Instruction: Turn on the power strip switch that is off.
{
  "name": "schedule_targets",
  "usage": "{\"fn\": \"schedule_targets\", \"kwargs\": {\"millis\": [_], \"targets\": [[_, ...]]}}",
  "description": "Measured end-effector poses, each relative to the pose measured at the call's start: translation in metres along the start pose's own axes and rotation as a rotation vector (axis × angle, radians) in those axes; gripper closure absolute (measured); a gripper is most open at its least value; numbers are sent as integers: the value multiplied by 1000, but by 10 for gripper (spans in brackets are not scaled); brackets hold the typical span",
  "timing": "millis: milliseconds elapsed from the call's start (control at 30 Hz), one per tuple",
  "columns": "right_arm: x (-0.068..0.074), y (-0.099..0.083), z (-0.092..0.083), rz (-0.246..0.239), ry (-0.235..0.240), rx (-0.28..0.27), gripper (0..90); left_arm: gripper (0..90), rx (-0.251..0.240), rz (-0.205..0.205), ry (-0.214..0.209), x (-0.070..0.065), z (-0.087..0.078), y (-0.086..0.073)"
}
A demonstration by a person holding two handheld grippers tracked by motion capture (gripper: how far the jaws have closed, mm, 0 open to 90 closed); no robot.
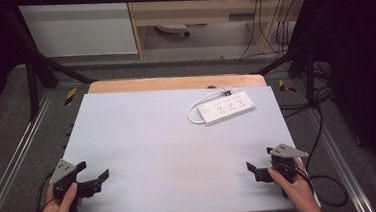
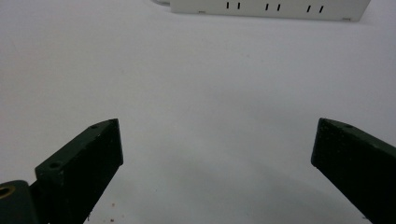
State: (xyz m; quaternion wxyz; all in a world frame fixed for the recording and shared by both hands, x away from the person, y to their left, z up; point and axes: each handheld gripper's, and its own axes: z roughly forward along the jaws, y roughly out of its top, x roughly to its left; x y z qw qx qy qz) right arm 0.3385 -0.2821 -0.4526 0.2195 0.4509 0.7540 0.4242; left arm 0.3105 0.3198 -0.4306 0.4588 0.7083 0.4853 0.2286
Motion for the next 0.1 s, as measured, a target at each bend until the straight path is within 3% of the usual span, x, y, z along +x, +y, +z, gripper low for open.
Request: {"fn": "schedule_targets", "kwargs": {"millis": [100], "targets": [[0,-1,0,-6,-12,7,26,67,-7,-3,-1,0,-2,0]]}}
